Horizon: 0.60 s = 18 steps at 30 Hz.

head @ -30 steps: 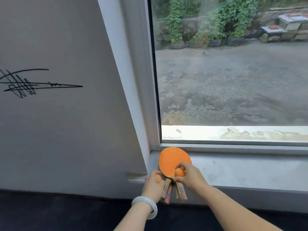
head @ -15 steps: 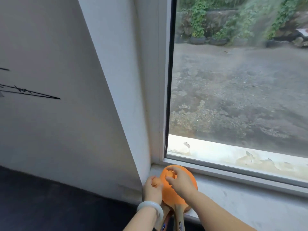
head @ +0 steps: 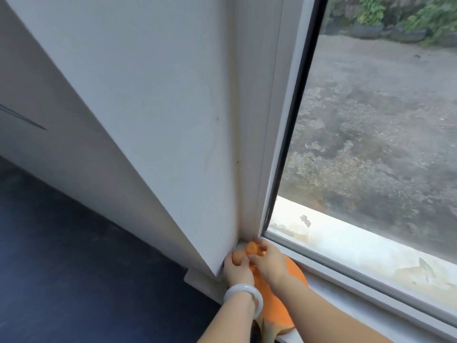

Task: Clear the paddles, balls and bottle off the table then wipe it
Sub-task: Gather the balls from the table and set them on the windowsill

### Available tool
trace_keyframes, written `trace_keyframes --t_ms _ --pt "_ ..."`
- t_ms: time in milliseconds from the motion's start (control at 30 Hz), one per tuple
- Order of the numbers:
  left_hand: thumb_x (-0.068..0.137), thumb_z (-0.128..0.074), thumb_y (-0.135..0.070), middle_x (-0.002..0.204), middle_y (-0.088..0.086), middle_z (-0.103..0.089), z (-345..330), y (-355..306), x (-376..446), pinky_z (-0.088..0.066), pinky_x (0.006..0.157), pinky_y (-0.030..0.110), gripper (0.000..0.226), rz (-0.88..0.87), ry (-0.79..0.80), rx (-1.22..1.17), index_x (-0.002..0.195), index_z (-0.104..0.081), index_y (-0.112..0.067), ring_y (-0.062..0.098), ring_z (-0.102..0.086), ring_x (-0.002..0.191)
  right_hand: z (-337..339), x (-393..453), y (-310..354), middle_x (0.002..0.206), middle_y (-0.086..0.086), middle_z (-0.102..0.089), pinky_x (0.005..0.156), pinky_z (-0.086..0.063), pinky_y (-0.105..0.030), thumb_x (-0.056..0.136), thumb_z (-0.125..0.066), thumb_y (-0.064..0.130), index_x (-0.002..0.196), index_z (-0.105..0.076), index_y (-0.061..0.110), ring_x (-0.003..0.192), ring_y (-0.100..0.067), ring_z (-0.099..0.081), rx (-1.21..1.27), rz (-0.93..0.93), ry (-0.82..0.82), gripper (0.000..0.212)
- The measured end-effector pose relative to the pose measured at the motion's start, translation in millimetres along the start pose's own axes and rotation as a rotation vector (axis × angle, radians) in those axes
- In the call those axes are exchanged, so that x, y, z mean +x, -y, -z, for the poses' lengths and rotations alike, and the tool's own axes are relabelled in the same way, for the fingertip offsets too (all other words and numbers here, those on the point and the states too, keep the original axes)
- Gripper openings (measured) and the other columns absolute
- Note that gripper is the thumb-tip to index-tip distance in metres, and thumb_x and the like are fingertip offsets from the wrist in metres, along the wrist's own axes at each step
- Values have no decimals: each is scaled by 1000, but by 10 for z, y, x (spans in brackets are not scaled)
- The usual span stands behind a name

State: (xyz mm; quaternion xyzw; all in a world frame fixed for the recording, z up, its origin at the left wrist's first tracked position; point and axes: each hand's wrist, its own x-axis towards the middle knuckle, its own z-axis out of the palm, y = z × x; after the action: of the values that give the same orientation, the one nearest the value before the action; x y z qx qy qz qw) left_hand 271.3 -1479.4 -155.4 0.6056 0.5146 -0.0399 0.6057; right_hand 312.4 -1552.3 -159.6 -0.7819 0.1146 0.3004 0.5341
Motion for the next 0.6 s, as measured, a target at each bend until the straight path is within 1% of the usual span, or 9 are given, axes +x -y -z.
trace_keyframes --t_ms 100,200,233,267,333,367,433,533,600 --pt "100 -48 -13 123 8 -61 -21 -24 38 -44 99 38 35 20 15 -55 134 -53 -20 23 -56 104 -6 18 -36 100 5 -61 68 -56 -19 90 -53 -9 131 -47 23 88 -13 -61 55 -39 32 52" --pt "101 -48 -18 127 7 -61 -1 15 99 -44 103 38 35 -27 82 -20 136 -53 -20 25 -57 111 -6 32 -86 119 -6 -60 97 -51 -42 90 -52 -8 142 -40 16 111 -27 -59 76 -29 14 58" --pt "101 -48 -20 129 7 -61 8 38 122 -43 104 39 36 -45 112 -3 136 -52 -19 26 -57 115 -6 43 -107 122 -8 -59 99 -49 -45 89 -51 -8 144 -38 15 113 -29 -58 84 -33 16 61" --pt "101 -48 -22 129 7 -61 19 62 147 -43 104 40 36 -52 138 7 136 -53 -20 27 -57 117 0 50 -122 122 -8 -59 97 -51 -44 88 -50 -10 145 -38 16 110 -30 -59 88 -41 22 64" --pt "100 -49 -26 125 4 -63 44 104 196 -44 105 44 33 -48 174 -9 132 -55 -25 25 -59 114 21 52 -133 115 -9 -62 78 -55 -35 85 -49 -13 146 -38 19 93 -26 -62 87 -67 41 70" --pt "100 -50 -27 123 3 -64 56 128 224 -44 106 46 32 -47 191 -24 132 -56 -27 25 -59 113 30 51 -138 109 -10 -63 69 -54 -30 84 -50 -13 146 -37 21 82 -23 -62 91 -80 48 72" --pt "99 -53 -28 125 0 -63 74 188 287 -43 107 49 35 -47 234 -48 134 -54 -30 25 -58 116 43 58 -160 99 -8 -65 61 -52 -29 83 -51 -14 147 -37 23 70 -22 -59 107 -97 46 76" --pt "100 -53 -23 132 -3 -58 90 297 374 -40 109 51 42 -5 275 -112 139 -48 -34 27 -55 123 43 34 -165 101 5 -60 56 -52 -21 84 -54 -12 149 -34 26 69 -19 -60 111 -102 38 77" --pt "100 -51 -17 134 -3 -57 94 370 422 -39 110 52 43 15 300 -153 139 -48 -35 27 -54 124 37 16 -164 109 3 -59 53 -49 -17 85 -53 -12 149 -34 25 72 -17 -60 119 -99 30 76"
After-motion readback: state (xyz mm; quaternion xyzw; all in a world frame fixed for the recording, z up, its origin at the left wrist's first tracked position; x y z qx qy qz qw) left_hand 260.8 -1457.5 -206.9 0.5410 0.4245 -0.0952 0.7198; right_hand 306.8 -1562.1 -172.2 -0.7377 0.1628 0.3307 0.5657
